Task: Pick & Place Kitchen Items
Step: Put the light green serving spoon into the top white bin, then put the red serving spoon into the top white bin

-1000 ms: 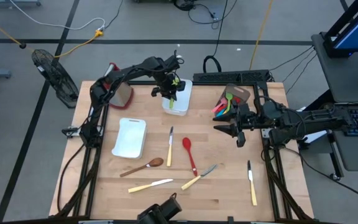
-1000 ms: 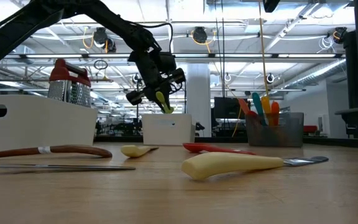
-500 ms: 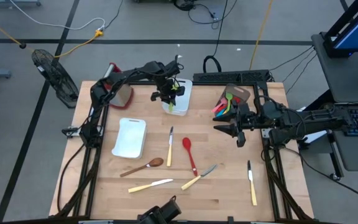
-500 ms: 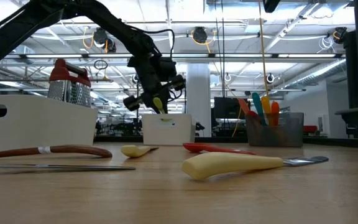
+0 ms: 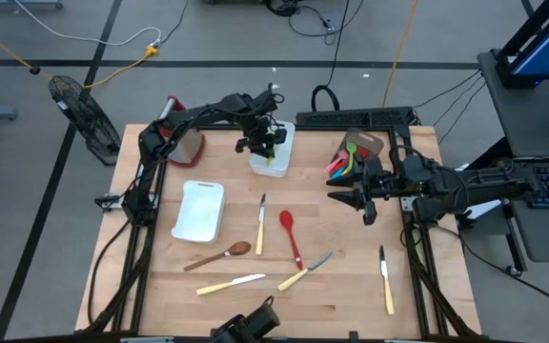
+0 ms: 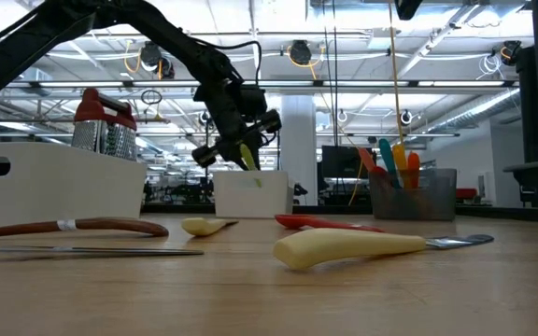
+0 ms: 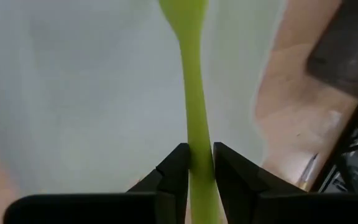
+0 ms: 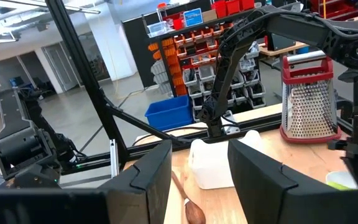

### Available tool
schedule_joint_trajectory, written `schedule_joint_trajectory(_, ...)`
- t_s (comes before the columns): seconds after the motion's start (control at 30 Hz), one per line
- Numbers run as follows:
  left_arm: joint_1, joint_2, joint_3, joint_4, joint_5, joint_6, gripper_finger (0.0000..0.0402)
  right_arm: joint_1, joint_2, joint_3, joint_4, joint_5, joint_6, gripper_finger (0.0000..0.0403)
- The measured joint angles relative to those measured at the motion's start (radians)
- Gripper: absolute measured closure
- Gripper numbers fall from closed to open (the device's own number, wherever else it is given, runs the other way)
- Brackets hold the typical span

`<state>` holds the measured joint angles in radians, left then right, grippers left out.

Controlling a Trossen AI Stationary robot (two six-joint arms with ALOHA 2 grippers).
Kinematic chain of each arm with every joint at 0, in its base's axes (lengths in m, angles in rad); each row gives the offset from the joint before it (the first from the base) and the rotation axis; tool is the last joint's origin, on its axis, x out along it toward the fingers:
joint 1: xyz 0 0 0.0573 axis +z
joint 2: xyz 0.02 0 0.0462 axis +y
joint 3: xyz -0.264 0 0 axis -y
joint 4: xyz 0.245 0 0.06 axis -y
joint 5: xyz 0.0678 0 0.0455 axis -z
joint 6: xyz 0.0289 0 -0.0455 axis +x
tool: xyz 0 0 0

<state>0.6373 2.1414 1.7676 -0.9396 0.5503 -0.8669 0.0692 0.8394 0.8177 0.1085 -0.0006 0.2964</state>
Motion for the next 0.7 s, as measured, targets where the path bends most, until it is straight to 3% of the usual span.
schedule_joint_trajectory(0.7, -0.003, 0.0, 0.001, 0.029, 0.001, 0.053, 0.0318, 0.0, 0.0, 0.0, 0.0, 0.003, 0.006, 0.025)
